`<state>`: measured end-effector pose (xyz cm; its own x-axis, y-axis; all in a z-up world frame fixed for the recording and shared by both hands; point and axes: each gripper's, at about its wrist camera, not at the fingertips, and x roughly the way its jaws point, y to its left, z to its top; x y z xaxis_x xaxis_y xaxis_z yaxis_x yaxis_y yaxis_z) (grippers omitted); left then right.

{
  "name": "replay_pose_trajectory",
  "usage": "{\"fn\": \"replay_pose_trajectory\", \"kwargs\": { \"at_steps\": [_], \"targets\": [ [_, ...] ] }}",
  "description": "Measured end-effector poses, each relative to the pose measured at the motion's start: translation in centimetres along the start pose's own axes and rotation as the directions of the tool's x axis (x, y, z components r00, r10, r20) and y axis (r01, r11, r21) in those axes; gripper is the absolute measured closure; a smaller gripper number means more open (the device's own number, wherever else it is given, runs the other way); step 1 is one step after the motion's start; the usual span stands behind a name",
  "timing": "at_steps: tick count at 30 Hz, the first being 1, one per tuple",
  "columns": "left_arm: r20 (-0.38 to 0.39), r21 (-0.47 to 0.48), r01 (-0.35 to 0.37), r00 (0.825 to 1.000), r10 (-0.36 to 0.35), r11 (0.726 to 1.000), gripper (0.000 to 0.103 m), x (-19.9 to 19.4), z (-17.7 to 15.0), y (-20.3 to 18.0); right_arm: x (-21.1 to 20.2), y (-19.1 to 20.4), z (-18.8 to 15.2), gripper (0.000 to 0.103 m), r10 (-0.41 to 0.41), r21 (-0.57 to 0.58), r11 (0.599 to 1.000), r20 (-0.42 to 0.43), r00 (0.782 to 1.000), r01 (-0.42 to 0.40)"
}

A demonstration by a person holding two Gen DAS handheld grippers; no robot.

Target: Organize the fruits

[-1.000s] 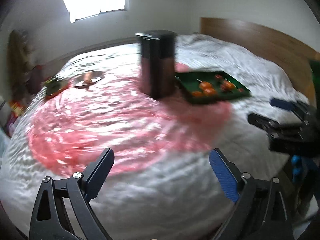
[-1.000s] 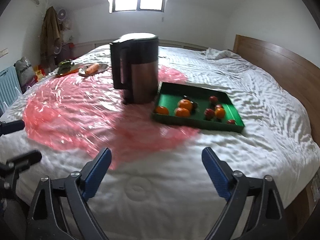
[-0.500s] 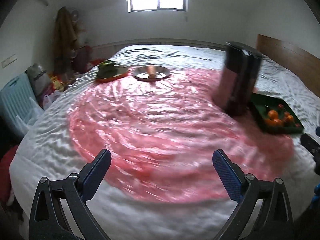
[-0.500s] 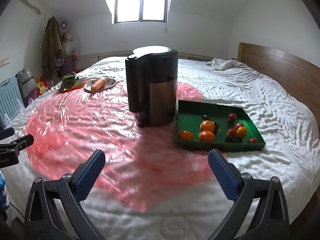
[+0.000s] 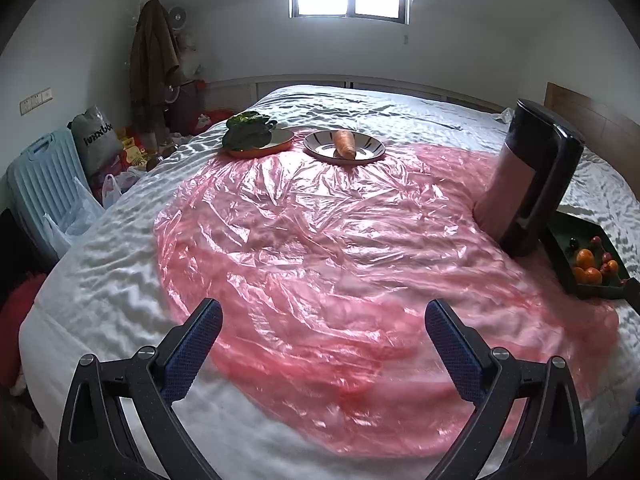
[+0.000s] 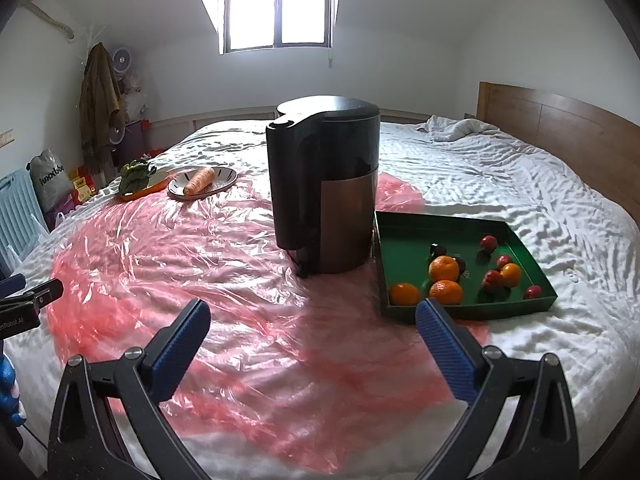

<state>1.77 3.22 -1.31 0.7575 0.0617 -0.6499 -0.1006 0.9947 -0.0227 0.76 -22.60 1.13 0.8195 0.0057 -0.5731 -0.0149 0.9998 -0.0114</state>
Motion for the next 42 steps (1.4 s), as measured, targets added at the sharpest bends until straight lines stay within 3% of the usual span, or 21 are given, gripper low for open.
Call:
{"fn": "replay_pose_trajectory", "kwargs": {
  "at_steps": [23,42],
  "targets": [
    [0.022,0.032,0.034,0.999,-0.034,0.999,0.003,1.1,2.5,-1.7,2.0,-0.7,0.9,0.0,-0.013,0.056,0.998,-0.006,1.0,0.013],
    [0.029,0.044,0.035,0.999,-0.037,0.998,0.003,1.6,2.4,-2.6,2.8,-0.6,0.5,0.0,-0.017,0.053,0.998,-0.024,1.0,0.018]
  ]
}}
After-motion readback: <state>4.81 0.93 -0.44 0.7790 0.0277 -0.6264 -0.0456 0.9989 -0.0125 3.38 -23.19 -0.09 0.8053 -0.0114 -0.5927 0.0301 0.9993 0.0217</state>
